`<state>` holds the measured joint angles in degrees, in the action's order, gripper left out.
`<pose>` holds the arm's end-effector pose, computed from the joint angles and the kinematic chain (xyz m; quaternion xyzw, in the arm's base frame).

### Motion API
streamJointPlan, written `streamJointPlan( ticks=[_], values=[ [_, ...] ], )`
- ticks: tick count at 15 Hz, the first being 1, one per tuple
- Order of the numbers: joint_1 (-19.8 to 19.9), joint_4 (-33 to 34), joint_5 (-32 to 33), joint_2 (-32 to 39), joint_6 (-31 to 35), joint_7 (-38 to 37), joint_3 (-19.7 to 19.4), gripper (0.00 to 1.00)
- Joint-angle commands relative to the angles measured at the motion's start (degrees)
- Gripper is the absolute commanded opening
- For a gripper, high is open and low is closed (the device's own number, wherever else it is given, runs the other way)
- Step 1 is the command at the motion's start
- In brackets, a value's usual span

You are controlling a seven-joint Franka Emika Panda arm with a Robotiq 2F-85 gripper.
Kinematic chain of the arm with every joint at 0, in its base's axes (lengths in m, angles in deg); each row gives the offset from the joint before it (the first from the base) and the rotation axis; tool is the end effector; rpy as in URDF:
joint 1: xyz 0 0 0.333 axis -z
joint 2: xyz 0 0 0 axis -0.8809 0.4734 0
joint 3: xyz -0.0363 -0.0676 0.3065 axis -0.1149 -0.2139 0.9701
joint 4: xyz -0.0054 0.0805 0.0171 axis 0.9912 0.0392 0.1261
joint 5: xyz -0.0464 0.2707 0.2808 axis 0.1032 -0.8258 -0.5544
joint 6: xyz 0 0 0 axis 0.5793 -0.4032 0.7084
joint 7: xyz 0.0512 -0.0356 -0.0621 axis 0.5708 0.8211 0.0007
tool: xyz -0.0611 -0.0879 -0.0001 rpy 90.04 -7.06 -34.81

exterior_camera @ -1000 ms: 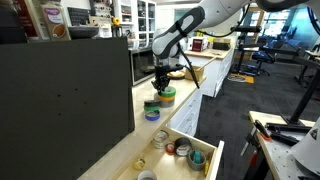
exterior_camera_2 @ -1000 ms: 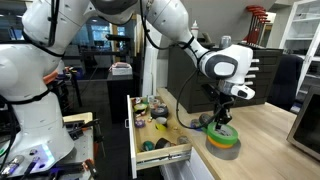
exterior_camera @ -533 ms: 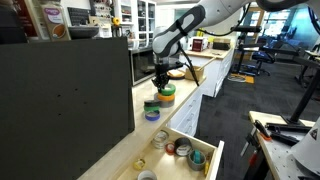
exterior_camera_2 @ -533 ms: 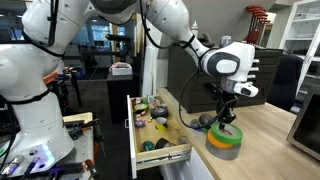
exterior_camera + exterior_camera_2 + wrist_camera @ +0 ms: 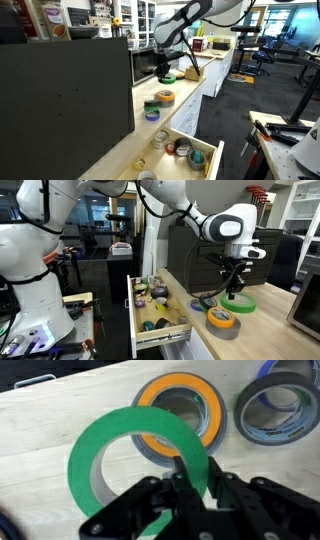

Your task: Put the green tape in the drawer

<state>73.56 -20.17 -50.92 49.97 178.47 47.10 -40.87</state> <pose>0.6671 -0.2407 0.2948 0.9751 -0.2167 0.0207 0.0427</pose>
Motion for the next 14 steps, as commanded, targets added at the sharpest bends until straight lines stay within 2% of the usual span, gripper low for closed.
streamJointPlan(
  ticks=[1, 9, 14],
  values=[
    [-1.28, -6.49, 0.99, -7.24, -0.90, -0.66, -0.12, 0.07],
    [-3.09, -19.01, -0.04, -17.98, -3.94, 1.29, 2.39, 0.07],
    [-5.80, -26.99, 0.58, -22.73, -1.89, 0.00, 3.61, 0.07]
  ],
)
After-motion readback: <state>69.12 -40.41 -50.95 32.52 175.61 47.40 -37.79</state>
